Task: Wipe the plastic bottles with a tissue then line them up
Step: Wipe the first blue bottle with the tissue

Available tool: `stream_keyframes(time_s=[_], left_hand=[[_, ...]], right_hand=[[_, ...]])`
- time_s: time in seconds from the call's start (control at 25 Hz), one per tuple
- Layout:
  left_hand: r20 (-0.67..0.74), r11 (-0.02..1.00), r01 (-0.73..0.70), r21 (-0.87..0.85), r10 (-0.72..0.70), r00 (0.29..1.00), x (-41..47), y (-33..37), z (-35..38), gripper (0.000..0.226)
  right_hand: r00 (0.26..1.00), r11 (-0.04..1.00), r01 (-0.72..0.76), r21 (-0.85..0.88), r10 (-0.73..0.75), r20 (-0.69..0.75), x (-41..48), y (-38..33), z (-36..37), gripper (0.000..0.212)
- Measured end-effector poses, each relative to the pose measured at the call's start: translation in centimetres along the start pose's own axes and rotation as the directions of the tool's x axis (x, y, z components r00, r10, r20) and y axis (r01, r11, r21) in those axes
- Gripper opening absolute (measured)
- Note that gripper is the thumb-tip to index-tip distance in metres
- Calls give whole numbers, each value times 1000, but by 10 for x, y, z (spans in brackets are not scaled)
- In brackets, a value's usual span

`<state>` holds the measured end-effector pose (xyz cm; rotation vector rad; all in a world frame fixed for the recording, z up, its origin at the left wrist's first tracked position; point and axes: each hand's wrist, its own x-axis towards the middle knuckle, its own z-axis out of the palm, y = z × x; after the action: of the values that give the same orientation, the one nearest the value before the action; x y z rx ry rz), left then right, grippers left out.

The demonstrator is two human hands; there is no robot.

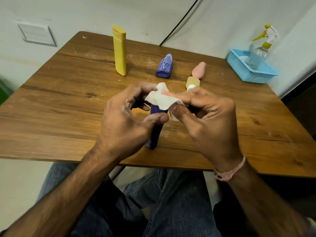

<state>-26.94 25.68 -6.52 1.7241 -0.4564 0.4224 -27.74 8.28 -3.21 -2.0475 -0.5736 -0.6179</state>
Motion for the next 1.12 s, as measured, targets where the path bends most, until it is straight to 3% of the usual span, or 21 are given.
stream_keyframes(time_s=[0.08,0.2,0.28,0.4,0.52,0.68,0.76,0.88,1.0,1.12], left_hand=[[-5,1000,-32,1,32,999,0,1,-1,51],[-49,998,-10,65,13,999,1,-2,-11,38],[-174,996,87,-18,-89,981,0,-12,-21,32],[-320,944,268,-193,-319,892,-9,-35,-25,30],[-280,871,409,-271,-478,833,-24,-48,-18,34],[-209,847,469,-251,-520,828,-27,-50,-13,26],[-154,793,499,-349,-573,805,-25,-49,-12,33],[-86,791,500,-353,-559,825,-26,-49,-12,42],[-60,859,447,-249,-474,878,-30,-49,-14,49],[-71,908,418,-30,-419,905,-31,-52,-10,36]], right_hand=[[996,996,-76,39,77,-42,-14,5,8,18],[974,974,-225,-3,225,26,-31,22,19,18],[942,942,-334,-33,334,-10,-41,37,21,22],[894,906,-423,-32,411,-177,-52,55,17,22],[880,894,-436,-102,400,-257,-57,62,16,23],[904,912,-387,-134,346,-252,-51,66,20,27],[920,919,-351,-177,303,-250,-43,68,21,25],[938,907,-317,-276,257,-234,-34,69,23,24],[957,888,-276,-368,218,-193,-29,66,20,24],[980,876,-189,-443,142,-139,-29,54,26,28]])
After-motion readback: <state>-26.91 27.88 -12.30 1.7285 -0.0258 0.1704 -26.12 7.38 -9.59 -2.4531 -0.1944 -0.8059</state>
